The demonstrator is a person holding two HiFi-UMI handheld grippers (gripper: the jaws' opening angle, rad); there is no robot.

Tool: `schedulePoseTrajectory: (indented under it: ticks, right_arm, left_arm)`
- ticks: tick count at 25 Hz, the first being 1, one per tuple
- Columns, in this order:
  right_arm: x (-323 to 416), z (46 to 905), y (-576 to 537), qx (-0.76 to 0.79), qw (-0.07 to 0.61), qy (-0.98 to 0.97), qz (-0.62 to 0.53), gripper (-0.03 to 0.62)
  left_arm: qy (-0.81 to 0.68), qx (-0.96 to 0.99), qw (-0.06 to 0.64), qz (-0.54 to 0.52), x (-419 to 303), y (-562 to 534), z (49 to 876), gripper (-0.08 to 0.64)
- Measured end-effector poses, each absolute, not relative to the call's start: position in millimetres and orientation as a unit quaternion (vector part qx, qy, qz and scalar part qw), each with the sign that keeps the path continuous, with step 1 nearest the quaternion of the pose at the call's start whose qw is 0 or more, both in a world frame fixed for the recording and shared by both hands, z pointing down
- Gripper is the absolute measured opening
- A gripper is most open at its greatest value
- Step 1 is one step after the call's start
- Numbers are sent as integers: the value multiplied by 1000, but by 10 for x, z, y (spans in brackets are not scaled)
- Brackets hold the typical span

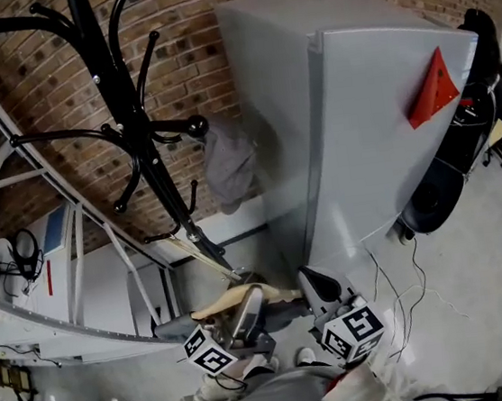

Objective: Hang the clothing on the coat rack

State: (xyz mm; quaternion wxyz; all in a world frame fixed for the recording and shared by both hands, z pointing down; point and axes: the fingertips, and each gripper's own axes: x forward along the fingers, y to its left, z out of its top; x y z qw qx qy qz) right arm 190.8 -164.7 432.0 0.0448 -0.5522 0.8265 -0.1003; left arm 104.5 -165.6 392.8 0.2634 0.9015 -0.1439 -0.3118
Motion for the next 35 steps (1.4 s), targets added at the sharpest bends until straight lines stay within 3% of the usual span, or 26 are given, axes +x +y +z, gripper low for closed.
schedulePoseTrajectory:
  ticks: [19,35]
  right_arm:
    - [1145,4266,-1787,-415,36,904,-93,25]
    - [498,3979,-2100,-415,45,907,-61,25]
  left_arm:
    - [-285,870,202,-347,313,-1492,3904,120]
    - [-268,870,206,-359,-261,-1747,3772,120]
